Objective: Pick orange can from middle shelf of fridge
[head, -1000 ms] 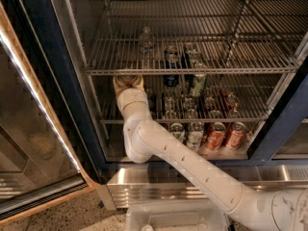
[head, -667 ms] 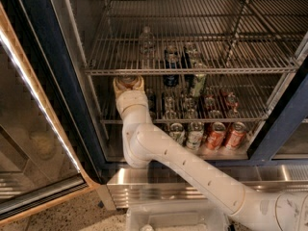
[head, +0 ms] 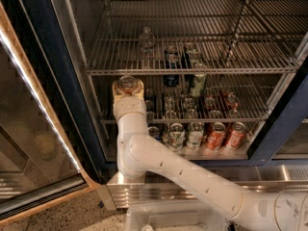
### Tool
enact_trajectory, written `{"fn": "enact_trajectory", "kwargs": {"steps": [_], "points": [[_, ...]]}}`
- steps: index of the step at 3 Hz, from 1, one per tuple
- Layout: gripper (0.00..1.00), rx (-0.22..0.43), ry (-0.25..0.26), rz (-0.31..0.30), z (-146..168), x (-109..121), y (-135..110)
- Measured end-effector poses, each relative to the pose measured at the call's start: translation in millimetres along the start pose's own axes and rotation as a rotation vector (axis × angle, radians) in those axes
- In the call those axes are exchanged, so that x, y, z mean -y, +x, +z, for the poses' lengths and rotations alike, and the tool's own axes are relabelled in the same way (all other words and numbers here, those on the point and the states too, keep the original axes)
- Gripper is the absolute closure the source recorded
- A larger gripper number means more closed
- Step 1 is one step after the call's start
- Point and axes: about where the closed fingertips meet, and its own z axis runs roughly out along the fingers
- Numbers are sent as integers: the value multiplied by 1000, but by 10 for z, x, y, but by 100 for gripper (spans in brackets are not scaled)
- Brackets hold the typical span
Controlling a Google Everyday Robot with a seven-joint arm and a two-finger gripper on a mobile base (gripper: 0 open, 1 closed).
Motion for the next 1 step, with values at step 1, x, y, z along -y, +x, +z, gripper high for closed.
{"fn": "enact_trajectory", "kwargs": {"steps": [1], "points": [[100,12,26,21,-108,-11,13]]}}
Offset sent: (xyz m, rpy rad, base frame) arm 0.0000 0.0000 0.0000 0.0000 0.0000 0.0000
